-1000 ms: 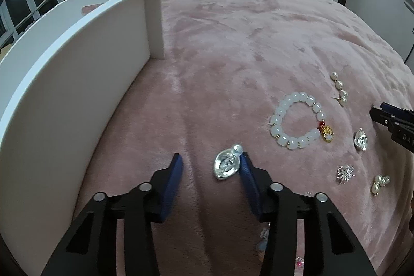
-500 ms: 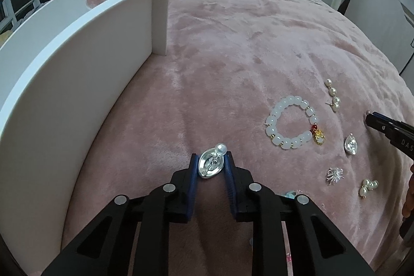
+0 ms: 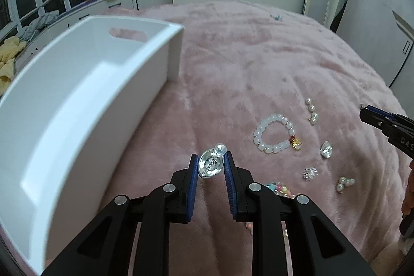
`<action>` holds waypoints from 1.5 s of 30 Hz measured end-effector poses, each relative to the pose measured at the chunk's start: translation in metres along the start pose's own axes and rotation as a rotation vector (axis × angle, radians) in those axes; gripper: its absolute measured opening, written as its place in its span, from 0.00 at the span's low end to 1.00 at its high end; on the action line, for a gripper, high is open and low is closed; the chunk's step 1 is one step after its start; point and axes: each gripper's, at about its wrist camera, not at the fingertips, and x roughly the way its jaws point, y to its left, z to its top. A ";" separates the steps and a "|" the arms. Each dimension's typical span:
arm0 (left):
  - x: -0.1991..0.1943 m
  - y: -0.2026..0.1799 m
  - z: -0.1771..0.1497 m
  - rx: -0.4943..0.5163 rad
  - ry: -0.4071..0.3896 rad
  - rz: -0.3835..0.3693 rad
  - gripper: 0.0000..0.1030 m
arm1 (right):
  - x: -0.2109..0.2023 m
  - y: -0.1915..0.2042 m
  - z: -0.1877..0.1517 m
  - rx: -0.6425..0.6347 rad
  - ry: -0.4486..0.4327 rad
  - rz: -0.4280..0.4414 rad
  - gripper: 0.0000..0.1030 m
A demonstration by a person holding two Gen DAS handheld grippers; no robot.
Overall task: Organize jewelry
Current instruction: 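Carry both pieces over the white tray and open both grippers to drop them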
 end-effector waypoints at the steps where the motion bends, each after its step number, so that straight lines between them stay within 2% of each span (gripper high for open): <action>1: -0.005 0.002 0.001 -0.003 -0.006 -0.002 0.24 | -0.007 0.006 0.003 -0.014 -0.014 0.006 0.21; 14: -0.101 0.041 0.019 -0.044 -0.125 0.025 0.24 | -0.067 0.086 0.042 -0.126 -0.142 0.073 0.21; 20: -0.138 0.079 0.031 -0.052 -0.161 0.080 0.24 | -0.082 0.135 0.063 -0.184 -0.188 0.124 0.21; 24: -0.149 0.109 0.039 -0.082 -0.147 0.107 0.24 | -0.085 0.170 0.080 -0.214 -0.215 0.169 0.21; 30: -0.141 0.152 0.045 -0.122 -0.088 0.133 0.24 | -0.074 0.211 0.104 -0.225 -0.203 0.246 0.21; 34: -0.123 0.173 0.047 -0.161 -0.046 0.120 0.24 | -0.052 0.244 0.119 -0.261 -0.167 0.277 0.21; 40: -0.076 0.195 0.050 -0.213 0.043 0.093 0.24 | 0.003 0.283 0.129 -0.270 -0.045 0.314 0.21; 45: -0.049 0.203 0.047 -0.206 0.084 0.120 0.24 | 0.049 0.304 0.122 -0.281 0.048 0.319 0.21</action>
